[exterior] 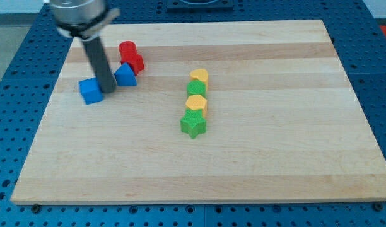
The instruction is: Move blue blocks at center left
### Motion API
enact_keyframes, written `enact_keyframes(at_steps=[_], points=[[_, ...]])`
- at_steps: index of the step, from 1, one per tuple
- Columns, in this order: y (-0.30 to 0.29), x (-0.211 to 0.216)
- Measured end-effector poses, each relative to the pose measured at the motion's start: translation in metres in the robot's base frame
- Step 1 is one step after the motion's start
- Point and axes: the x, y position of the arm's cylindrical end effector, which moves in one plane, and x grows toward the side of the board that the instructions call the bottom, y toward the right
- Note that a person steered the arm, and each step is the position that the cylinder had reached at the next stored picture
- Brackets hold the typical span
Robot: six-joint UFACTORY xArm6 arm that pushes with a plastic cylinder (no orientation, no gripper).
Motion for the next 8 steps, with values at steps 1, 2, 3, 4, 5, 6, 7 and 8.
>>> enact_keyframes(at_steps=[1,2,3,4,5,6,7,8], points=[[-0.033,0.008],[0.003,0.019],[0.055,0.019],[0.116,0.011],[0.155,-0.017],[0.144,-0.039],[0.094,-0.037],[0.04,-0.035]])
